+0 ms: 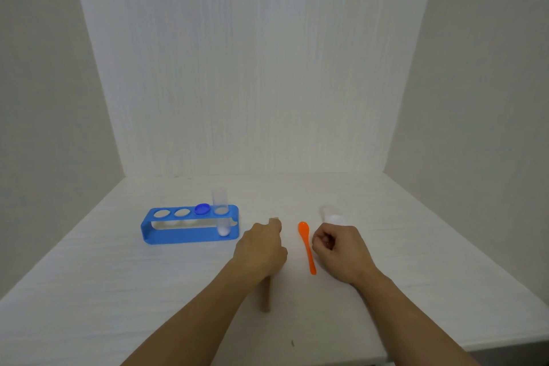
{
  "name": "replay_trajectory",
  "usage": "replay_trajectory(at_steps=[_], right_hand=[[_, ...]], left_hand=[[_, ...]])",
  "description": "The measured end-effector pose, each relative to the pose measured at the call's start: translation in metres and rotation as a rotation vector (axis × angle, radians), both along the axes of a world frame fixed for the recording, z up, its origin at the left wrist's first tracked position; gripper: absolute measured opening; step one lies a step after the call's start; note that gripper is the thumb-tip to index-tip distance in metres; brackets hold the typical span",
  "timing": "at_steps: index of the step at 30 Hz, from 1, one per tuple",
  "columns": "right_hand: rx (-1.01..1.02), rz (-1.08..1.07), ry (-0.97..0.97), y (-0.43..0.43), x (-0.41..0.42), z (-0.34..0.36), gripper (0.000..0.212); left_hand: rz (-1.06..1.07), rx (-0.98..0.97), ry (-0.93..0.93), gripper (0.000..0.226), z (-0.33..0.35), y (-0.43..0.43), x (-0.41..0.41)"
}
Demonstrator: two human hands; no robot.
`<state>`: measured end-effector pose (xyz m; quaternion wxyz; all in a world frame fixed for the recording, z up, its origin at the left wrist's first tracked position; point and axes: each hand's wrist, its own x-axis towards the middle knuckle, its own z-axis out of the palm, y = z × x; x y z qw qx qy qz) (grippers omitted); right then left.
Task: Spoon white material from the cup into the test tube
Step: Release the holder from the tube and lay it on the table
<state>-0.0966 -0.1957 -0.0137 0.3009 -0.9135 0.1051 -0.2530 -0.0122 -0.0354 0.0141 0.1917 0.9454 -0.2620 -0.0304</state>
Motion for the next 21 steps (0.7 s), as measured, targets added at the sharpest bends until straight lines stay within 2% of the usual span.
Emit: replay_trajectory(at_steps=[21], right_hand=[[-0.003,0.007,0.004,-0.0007,0.0007,-0.0008,0.013]], left_hand=[[-0.004,0.044,0.031,0.043,0.0046,0.0024,-0.0019]])
